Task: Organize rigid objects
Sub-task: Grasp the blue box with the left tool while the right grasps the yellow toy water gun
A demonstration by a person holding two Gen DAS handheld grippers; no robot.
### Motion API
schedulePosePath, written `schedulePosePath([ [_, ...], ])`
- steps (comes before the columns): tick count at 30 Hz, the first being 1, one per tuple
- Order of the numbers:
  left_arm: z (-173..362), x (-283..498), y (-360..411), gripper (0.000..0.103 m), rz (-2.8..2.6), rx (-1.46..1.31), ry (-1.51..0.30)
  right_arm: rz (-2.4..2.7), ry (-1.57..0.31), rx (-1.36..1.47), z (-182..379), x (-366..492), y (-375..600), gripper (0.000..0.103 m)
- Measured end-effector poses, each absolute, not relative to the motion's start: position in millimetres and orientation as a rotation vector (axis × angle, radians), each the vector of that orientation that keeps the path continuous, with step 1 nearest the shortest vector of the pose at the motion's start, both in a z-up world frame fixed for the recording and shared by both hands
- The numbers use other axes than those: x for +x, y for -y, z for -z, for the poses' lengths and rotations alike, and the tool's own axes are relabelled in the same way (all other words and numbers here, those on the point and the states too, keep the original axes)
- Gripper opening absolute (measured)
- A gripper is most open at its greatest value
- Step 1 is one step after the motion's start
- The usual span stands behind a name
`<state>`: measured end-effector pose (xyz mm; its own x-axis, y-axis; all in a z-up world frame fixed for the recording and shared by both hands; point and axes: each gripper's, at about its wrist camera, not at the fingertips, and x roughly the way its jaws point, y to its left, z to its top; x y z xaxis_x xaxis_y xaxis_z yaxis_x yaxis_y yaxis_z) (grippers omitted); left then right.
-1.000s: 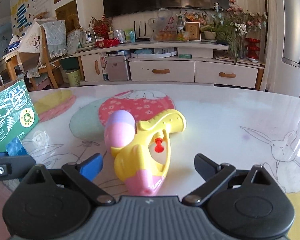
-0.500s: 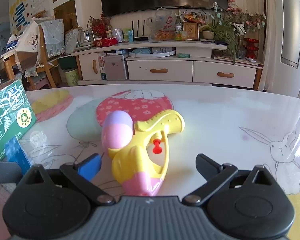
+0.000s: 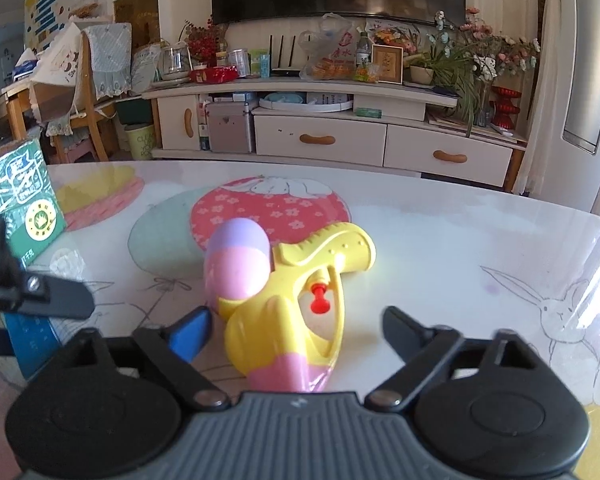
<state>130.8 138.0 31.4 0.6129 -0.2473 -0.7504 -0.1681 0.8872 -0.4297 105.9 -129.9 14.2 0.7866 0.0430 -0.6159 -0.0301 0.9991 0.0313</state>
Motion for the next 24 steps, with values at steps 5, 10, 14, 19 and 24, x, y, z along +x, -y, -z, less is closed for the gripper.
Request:
schedulePosePath([
  [5,-30,136,-129,0.103,0.041,-0.420,-0.901,-0.045,-0.656,-0.004,-15,105,126,0.067],
  [10,-27,134,-120,0.102,0.060,-0.290,-0.904,-0.060,-0.645,-0.017,-15,103,123,0.060],
  [14,-27,131,-124,0.077,0.060,-0.286,-0.904,-0.070,-0.640,-0.015,-16,99,123,0.059],
  [19,-25,124,-130,0.034,0.030,-0.235,-0.895,-0.076,-0.639,-0.015,-16,93,119,0.059],
  [24,-26,117,-143,0.029,0.038,-0.279,-0.903,-0.076,-0.626,-0.010,-17,84,116,0.059],
])
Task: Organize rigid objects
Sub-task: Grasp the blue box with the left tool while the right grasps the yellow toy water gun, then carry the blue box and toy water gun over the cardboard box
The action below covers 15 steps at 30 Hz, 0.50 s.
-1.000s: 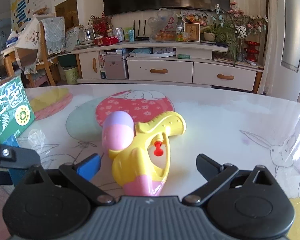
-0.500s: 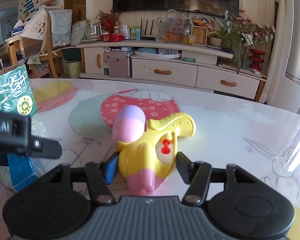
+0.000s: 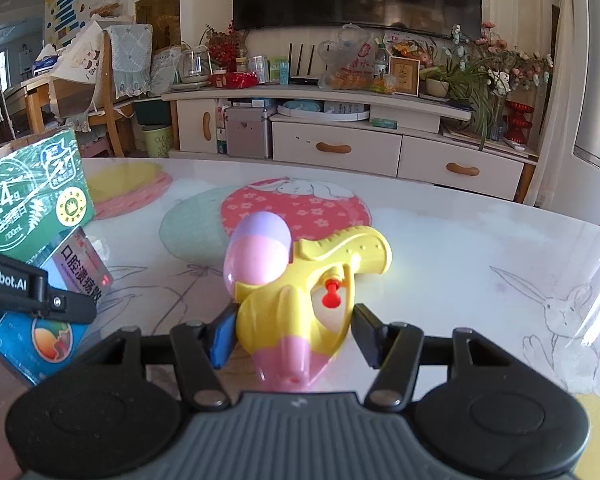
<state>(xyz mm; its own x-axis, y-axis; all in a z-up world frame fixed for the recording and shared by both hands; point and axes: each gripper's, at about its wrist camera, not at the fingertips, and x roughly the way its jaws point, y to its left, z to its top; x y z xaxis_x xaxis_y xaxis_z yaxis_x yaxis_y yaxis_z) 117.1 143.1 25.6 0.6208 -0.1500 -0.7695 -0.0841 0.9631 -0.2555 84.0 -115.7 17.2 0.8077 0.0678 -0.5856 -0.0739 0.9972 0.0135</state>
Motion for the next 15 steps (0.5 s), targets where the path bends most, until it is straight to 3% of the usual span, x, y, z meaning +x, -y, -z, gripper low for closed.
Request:
schedulePosePath([
  [15,-31,76,-150,0.029,0.088,-0.184,-0.906,-0.019,-0.557,-0.010,-23,39,106,0.059],
])
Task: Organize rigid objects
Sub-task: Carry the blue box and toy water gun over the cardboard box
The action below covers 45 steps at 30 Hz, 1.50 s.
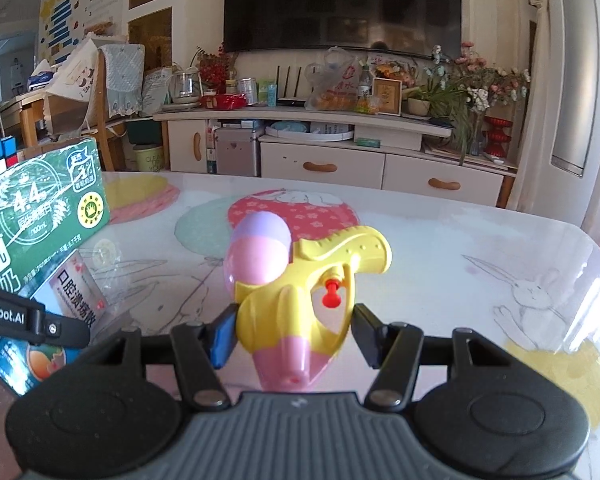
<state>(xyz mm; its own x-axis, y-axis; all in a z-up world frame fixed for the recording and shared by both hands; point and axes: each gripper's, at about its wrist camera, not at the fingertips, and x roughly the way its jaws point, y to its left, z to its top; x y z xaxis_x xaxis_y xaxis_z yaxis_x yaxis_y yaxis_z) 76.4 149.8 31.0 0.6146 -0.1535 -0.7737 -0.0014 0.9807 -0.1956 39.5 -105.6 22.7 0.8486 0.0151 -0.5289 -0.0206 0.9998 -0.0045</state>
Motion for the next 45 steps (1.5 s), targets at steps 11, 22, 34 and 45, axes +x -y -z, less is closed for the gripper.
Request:
schedulePosePath([
  [11,-31,58,-153,0.029,0.134,-0.159,-0.921,0.031,-0.562,-0.004,-26,6,98,0.059],
  [22,-56,35,-165,0.029,0.224,-0.153,-0.876,0.047,-0.571,0.017,-39,-30,86,0.059],
  [34,-100,23,-182,0.029,0.293,-0.137,-0.752,0.025,-0.549,-0.012,-60,-54,63,0.059],
  [45,-127,32,-235,0.029,0.191,-0.207,-0.660,-0.075,-0.483,-0.085,-94,-44,20,0.059],
])
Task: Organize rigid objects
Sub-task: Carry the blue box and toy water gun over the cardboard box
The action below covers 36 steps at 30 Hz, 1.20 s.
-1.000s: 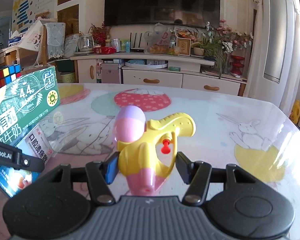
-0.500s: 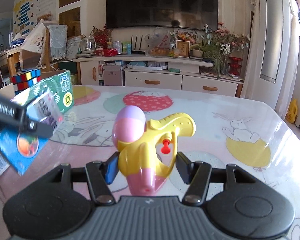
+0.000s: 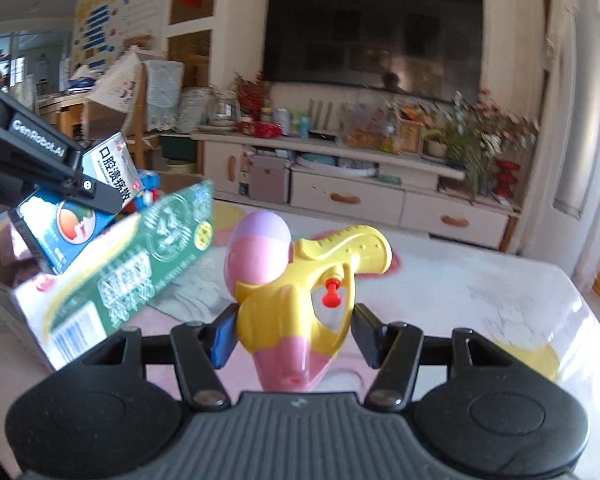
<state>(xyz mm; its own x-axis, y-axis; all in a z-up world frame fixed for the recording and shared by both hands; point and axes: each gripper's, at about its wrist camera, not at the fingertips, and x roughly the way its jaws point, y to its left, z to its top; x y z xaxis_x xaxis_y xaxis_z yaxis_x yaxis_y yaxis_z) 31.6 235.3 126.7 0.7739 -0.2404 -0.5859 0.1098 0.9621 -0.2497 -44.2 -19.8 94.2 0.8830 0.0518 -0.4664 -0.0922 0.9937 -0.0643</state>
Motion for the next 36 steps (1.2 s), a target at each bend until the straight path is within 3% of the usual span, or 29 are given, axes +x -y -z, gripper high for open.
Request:
schedulePosePath([
  [13,-126,51,-291,0.029,0.028,-0.280,-0.674,-0.306,-0.449,-0.235,-120,7,-64,0.059],
  [36,-112,59,-307,0.029,-0.039,-0.306,-0.789,-0.515,-0.472,-0.496,-101,88,-132,0.059],
])
